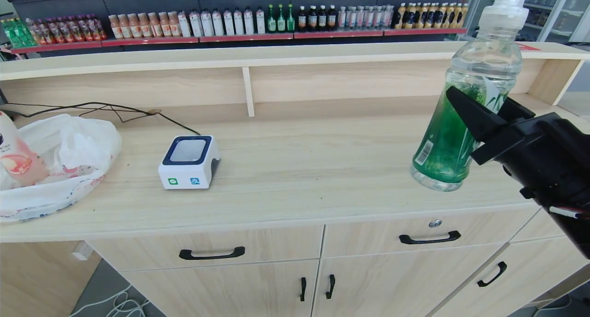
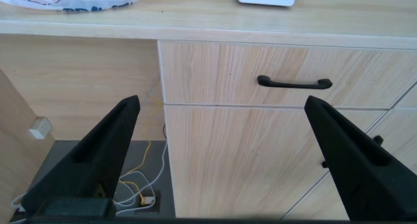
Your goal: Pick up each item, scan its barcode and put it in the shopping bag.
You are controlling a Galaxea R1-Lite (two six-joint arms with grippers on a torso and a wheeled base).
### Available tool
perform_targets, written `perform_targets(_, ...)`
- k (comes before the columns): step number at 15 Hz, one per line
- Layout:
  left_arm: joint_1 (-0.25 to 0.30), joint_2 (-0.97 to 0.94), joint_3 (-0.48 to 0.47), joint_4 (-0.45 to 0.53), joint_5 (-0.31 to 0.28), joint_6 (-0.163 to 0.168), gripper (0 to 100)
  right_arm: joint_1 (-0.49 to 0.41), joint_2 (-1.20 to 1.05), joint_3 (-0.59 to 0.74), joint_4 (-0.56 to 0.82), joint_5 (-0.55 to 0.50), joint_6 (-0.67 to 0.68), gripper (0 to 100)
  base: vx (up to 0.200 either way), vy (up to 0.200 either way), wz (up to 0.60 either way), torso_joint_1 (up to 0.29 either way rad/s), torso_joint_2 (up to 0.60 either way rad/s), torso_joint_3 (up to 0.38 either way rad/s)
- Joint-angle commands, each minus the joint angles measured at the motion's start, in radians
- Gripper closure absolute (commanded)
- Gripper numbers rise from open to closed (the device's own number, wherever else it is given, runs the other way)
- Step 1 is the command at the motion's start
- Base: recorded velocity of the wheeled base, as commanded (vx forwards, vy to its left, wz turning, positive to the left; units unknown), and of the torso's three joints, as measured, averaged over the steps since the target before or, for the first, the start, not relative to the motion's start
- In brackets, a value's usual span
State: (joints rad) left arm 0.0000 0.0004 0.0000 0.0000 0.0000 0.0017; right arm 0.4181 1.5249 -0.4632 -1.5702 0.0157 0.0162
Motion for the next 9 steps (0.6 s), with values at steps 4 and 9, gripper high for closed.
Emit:
perform_targets(4, 0.000, 0.000, 0.000, 0.000, 0.000, 0.000, 0, -0.002, 0.020, -0.003, -0.001, 0.001, 0.002, 100, 0.000, 0.200, 0.00, 0.004, 0.00, 0.004)
perform_targets(9, 0.000, 0.000, 0.000, 0.000, 0.000, -0.002, 0, -0.001, 0.023, -0.002, -0.001, 0.013, 0.019, 100, 0.000, 0.200, 0.00, 0.004, 0.00, 0.000)
